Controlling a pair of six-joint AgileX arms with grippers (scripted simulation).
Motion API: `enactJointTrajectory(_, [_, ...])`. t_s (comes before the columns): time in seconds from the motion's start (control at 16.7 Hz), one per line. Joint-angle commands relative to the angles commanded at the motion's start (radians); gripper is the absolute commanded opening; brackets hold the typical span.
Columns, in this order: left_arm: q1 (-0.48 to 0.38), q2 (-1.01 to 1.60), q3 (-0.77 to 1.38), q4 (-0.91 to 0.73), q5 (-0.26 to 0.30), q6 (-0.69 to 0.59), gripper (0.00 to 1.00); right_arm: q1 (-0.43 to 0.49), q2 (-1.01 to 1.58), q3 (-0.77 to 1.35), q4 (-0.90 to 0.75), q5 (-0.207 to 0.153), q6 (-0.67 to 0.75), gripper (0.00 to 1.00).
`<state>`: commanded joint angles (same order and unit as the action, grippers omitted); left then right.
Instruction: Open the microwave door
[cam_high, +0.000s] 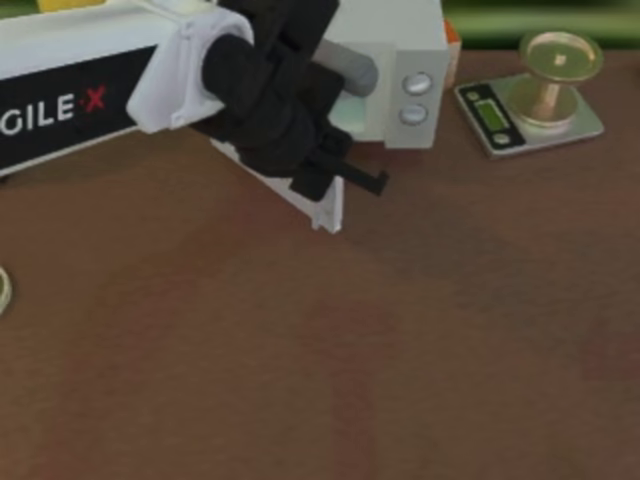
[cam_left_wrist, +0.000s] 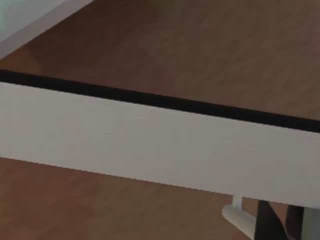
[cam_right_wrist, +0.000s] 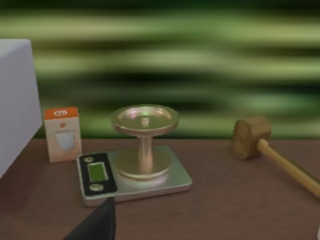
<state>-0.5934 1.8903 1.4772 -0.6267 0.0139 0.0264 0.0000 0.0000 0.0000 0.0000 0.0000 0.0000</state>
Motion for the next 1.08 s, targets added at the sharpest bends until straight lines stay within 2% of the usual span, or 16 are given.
enactJointTrajectory(0.72, [0.0, 0.0, 0.0, 0.0, 0.0, 0.0, 0.0, 0.0, 0.0, 0.0, 0.0, 0.0, 0.0, 1.0])
enactJointTrajectory(0.9, [0.0, -0.004, -0.012, 0.001, 0.014, 0.011, 0.0, 0.0, 0.0, 0.0, 0.0, 0.0, 0.0, 1.0])
enactJointTrajectory(1.08, [0.025, -0.035, -0.048, 0.006, 0.049, 0.079, 0.0, 0.0, 0.0, 0.0, 0.0, 0.0, 0.0, 1.0])
